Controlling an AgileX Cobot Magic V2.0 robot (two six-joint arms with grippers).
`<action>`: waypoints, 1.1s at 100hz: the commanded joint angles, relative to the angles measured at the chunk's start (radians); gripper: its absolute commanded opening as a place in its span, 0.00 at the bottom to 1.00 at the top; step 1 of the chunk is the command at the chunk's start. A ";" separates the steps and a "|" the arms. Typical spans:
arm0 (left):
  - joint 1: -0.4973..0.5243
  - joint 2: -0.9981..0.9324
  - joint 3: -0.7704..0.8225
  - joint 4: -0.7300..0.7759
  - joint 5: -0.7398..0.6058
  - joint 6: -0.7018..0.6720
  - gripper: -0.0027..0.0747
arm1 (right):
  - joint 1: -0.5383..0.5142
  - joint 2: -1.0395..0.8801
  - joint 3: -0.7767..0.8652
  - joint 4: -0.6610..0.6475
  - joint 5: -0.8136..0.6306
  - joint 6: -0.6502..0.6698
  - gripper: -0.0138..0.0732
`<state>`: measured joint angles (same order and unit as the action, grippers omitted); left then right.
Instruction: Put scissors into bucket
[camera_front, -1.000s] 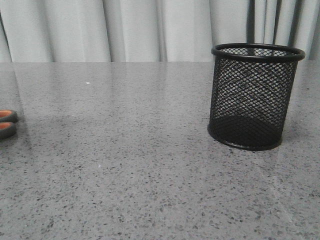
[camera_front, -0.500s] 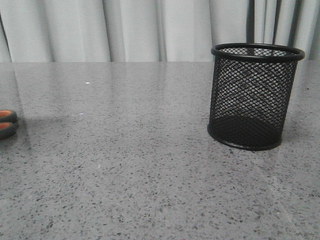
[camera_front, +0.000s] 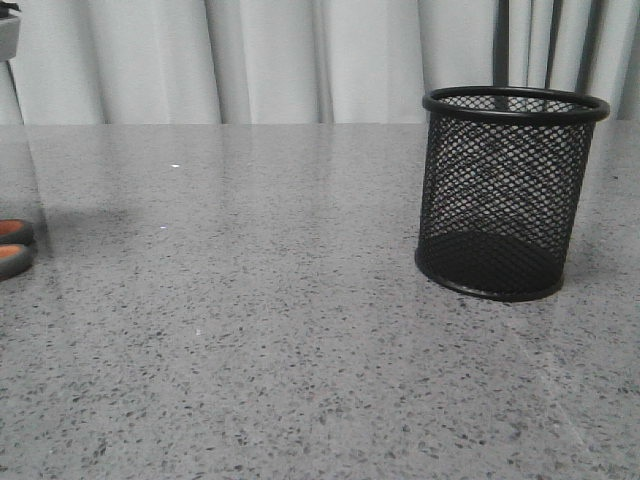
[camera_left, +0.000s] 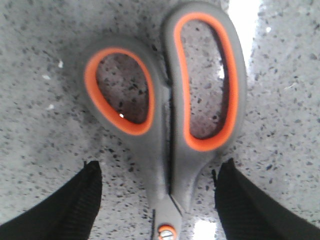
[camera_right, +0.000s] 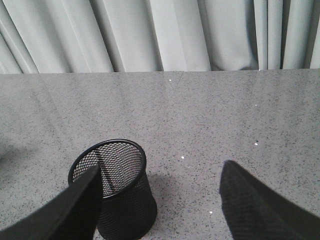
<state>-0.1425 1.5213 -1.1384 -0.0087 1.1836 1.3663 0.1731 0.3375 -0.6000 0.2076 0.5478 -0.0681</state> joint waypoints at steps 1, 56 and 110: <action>0.010 -0.018 -0.029 -0.040 0.017 0.012 0.62 | 0.003 0.019 -0.033 -0.022 -0.071 -0.006 0.68; 0.010 0.063 -0.029 -0.060 -0.001 0.034 0.59 | 0.003 0.019 -0.032 -0.049 -0.071 -0.006 0.68; 0.009 -0.048 -0.029 -0.142 -0.070 -0.003 0.09 | 0.003 0.019 -0.034 0.167 -0.032 -0.059 0.68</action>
<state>-0.1321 1.5542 -1.1450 -0.0944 1.1566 1.3752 0.1731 0.3375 -0.6000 0.2765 0.5722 -0.0808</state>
